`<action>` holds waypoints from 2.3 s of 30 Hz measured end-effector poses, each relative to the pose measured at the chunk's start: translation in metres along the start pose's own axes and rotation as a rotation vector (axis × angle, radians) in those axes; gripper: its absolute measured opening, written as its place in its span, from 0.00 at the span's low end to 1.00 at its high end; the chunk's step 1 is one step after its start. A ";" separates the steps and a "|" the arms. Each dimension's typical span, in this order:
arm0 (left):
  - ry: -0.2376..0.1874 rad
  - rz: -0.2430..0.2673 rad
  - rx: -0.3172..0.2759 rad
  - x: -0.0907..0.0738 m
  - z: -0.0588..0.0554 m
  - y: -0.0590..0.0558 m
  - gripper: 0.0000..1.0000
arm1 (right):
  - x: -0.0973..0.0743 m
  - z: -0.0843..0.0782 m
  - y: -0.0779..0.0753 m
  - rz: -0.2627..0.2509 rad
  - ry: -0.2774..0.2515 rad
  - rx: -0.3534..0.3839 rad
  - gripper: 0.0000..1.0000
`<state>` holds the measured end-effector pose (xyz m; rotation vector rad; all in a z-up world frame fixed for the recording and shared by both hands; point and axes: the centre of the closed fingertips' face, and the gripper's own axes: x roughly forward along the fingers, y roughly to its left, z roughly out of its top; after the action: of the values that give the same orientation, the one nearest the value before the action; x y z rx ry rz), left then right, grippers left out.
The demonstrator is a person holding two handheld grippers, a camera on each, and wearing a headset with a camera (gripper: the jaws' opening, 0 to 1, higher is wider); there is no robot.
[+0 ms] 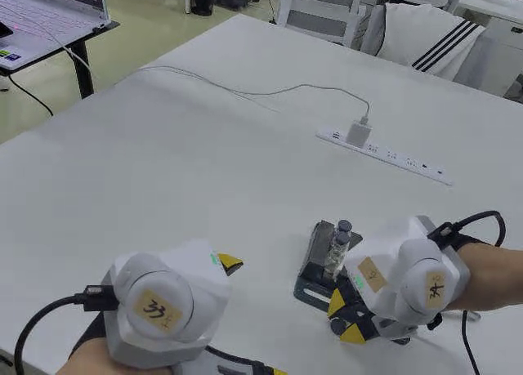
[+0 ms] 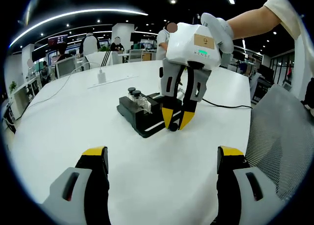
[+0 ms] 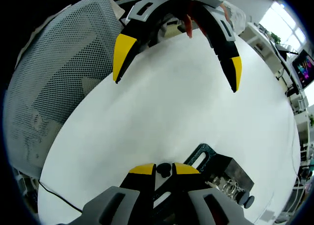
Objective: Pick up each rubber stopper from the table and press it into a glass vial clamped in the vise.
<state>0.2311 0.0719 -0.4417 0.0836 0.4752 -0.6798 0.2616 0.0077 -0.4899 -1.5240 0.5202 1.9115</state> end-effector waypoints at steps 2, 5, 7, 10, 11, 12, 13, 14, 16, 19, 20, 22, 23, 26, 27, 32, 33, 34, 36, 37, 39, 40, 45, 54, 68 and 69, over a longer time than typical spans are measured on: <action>0.001 0.000 -0.001 0.000 -0.001 0.000 0.91 | 0.001 0.000 0.000 0.005 0.001 -0.005 0.08; 0.003 -0.002 -0.005 0.001 -0.003 -0.001 0.91 | 0.001 0.000 0.001 0.009 0.003 -0.009 0.08; 0.004 -0.004 -0.006 0.001 -0.003 -0.001 0.91 | 0.001 0.000 0.001 0.009 0.002 -0.006 0.08; 0.003 -0.009 -0.005 0.003 -0.002 -0.002 0.91 | 0.001 -0.001 0.001 0.008 0.001 -0.003 0.08; 0.003 -0.010 -0.005 0.003 -0.002 -0.002 0.91 | 0.002 -0.001 0.001 0.008 0.001 -0.002 0.08; 0.003 -0.010 -0.004 0.003 -0.002 -0.002 0.91 | 0.002 0.000 0.001 0.007 0.001 -0.001 0.08; 0.002 -0.010 -0.002 0.004 -0.001 -0.002 0.91 | 0.002 0.000 0.001 0.006 0.000 -0.005 0.08; 0.001 -0.010 -0.002 0.004 0.000 -0.002 0.91 | 0.002 0.000 0.000 0.005 0.000 -0.005 0.08; -0.001 -0.010 0.000 0.003 0.000 -0.001 0.91 | 0.001 0.000 0.000 0.000 -0.003 0.016 0.08; 0.000 -0.011 0.003 0.003 0.001 -0.001 0.91 | 0.001 0.000 -0.001 -0.013 -0.016 0.056 0.07; 0.000 -0.011 0.004 0.003 0.001 -0.001 0.91 | -0.001 0.000 -0.002 -0.021 -0.028 0.086 0.07; -0.001 -0.012 0.007 0.002 0.001 -0.001 0.91 | -0.004 0.003 -0.004 -0.043 -0.063 0.137 0.07; -0.001 -0.014 0.007 0.002 0.002 -0.002 0.91 | -0.007 0.005 -0.005 -0.053 -0.088 0.176 0.07; -0.004 -0.019 0.019 0.002 0.004 -0.004 0.90 | -0.015 0.011 -0.009 -0.085 -0.161 0.273 0.07; -0.005 -0.021 0.021 0.002 0.005 -0.005 0.89 | -0.018 0.012 -0.011 -0.105 -0.177 0.296 0.07; -0.017 -0.033 0.032 0.004 0.012 -0.007 0.87 | -0.036 0.017 -0.018 -0.162 -0.288 0.437 0.07; -0.029 -0.036 0.028 0.004 0.016 -0.007 0.86 | -0.040 0.018 -0.021 -0.184 -0.316 0.472 0.07; -0.036 -0.037 0.024 0.004 0.018 -0.007 0.84 | -0.043 0.018 -0.022 -0.195 -0.327 0.491 0.07; -0.052 -0.033 0.022 0.004 0.023 -0.006 0.80 | -0.050 0.019 -0.024 -0.222 -0.376 0.558 0.07; -0.064 -0.032 0.018 0.004 0.027 -0.006 0.77 | -0.054 0.019 -0.026 -0.234 -0.398 0.585 0.07; -0.094 -0.031 0.003 0.003 0.035 -0.005 0.72 | -0.064 0.023 -0.029 -0.260 -0.469 0.669 0.07; -0.112 -0.031 -0.003 0.002 0.041 -0.005 0.70 | -0.071 0.026 -0.031 -0.274 -0.519 0.702 0.07; -0.171 -0.048 -0.017 0.003 0.062 -0.007 0.59 | -0.101 0.034 -0.039 -0.328 -0.690 0.836 0.07; -0.273 -0.084 -0.029 0.004 0.099 -0.018 0.35 | -0.148 0.058 -0.042 -0.358 -0.941 0.959 0.07; -0.356 -0.112 -0.047 0.009 0.131 -0.021 0.10 | -0.165 0.062 -0.044 -0.323 -1.105 1.053 0.06; -0.360 -0.110 -0.049 0.008 0.132 -0.021 0.09 | -0.166 0.061 -0.044 -0.323 -1.109 1.058 0.06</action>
<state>0.2760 0.0210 -0.3267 -0.1109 0.1506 -0.7722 0.2697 0.0414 -0.3113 0.1650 0.5434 1.4753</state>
